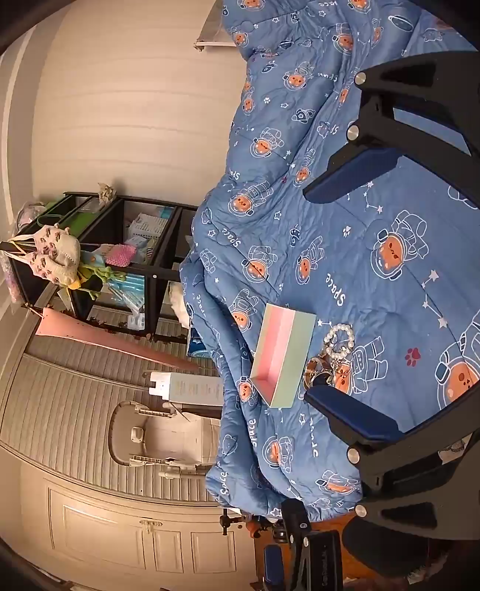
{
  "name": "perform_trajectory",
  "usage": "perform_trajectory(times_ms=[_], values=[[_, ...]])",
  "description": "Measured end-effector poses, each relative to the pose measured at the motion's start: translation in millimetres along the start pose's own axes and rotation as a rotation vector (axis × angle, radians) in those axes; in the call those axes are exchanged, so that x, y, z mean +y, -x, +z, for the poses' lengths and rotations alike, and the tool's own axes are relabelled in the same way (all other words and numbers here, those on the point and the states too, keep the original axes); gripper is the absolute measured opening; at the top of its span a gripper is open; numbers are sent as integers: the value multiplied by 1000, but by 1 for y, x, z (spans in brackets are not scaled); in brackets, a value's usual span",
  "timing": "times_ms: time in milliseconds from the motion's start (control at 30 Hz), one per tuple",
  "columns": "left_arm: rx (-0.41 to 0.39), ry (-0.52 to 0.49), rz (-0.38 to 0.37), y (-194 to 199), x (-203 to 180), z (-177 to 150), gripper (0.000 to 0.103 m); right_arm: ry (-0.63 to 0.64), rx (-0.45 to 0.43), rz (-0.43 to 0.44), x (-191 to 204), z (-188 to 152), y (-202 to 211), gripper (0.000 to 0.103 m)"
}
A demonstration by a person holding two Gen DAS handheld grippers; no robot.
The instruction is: Organize jewelry
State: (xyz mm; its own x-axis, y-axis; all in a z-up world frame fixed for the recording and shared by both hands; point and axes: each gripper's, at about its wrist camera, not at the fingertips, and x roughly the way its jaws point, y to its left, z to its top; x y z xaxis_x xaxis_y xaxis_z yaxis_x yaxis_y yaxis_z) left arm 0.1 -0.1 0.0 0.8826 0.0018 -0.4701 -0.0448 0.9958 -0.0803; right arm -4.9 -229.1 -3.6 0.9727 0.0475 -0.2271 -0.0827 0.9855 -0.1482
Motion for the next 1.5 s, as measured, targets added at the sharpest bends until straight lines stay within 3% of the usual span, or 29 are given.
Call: perform_trajectory(times_ms=[1500], values=[[42, 4, -26, -13, 1, -4, 96, 5, 66, 3, 4, -2, -15, 97]])
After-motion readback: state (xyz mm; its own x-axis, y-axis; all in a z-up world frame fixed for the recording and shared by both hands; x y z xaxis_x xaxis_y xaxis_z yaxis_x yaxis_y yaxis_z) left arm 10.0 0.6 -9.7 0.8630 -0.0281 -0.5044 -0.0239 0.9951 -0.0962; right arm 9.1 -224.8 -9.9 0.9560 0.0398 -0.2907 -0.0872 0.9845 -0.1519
